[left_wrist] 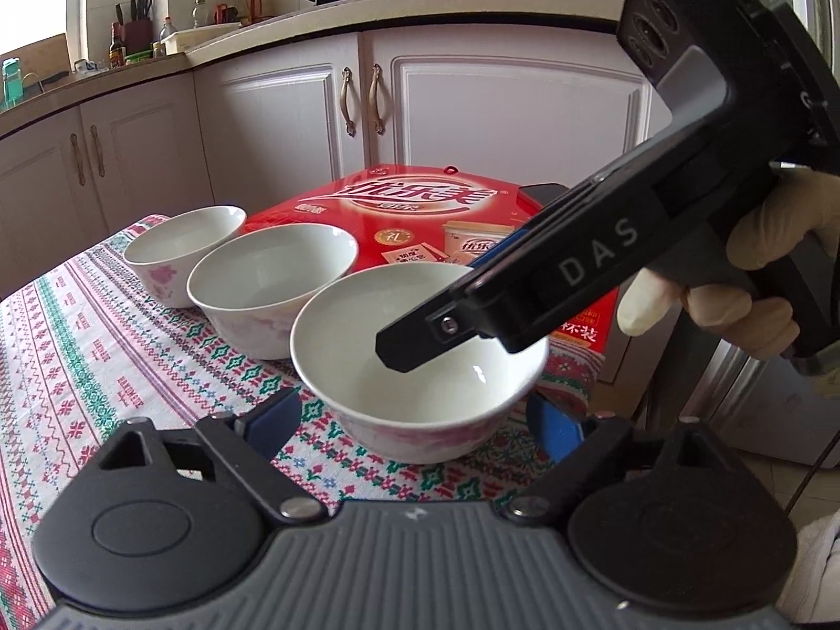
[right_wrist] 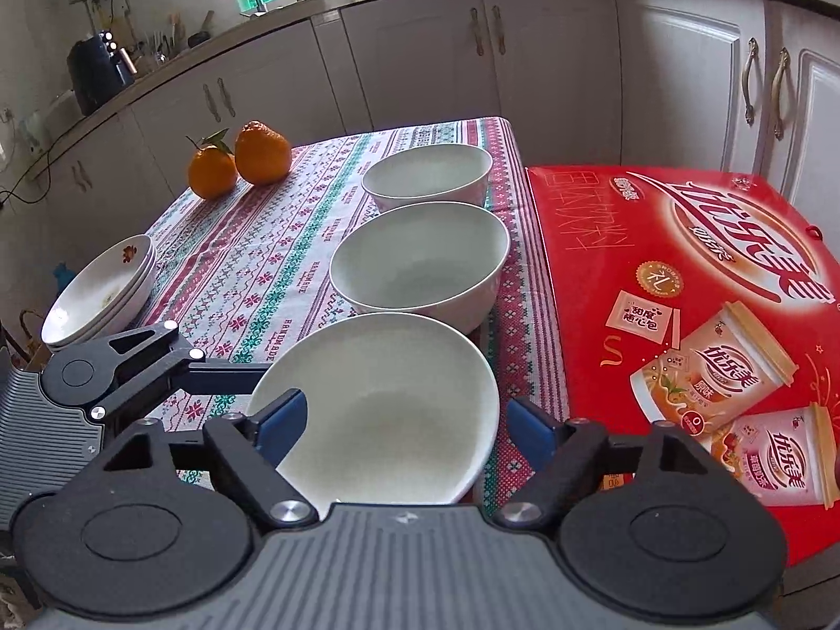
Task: Organize plates and bowls
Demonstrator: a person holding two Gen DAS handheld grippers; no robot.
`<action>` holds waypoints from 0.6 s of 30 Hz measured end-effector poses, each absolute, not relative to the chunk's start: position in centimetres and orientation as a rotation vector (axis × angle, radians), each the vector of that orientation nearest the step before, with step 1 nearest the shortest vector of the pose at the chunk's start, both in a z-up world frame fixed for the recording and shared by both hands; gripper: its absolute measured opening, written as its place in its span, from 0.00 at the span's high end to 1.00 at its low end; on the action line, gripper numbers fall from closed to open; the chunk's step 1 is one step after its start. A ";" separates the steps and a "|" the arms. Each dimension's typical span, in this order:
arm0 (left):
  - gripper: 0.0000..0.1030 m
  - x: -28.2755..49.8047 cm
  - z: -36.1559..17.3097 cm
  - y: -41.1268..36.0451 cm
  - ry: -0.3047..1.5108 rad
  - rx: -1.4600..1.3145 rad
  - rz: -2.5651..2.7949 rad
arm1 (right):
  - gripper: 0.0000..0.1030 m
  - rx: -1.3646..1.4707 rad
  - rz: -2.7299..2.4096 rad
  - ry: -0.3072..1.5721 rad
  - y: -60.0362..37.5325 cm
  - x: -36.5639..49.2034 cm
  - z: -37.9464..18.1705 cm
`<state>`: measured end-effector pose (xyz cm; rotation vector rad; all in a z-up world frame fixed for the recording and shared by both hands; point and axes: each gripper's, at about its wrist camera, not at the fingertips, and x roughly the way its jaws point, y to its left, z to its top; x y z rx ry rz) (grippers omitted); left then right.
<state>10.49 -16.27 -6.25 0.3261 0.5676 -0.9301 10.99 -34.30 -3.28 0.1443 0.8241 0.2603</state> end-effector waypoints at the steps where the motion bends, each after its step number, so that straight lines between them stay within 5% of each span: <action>1: 0.12 10.5 -6.3 -16.3 0.567 0.328 -0.931 | 0.19 0.146 0.265 0.826 -34.3 11.1 -3.3; 18: 0.17 10.7 -6.3 -16.5 0.580 0.313 -0.938 | 0.24 0.149 0.277 0.837 -34.3 11.5 -3.5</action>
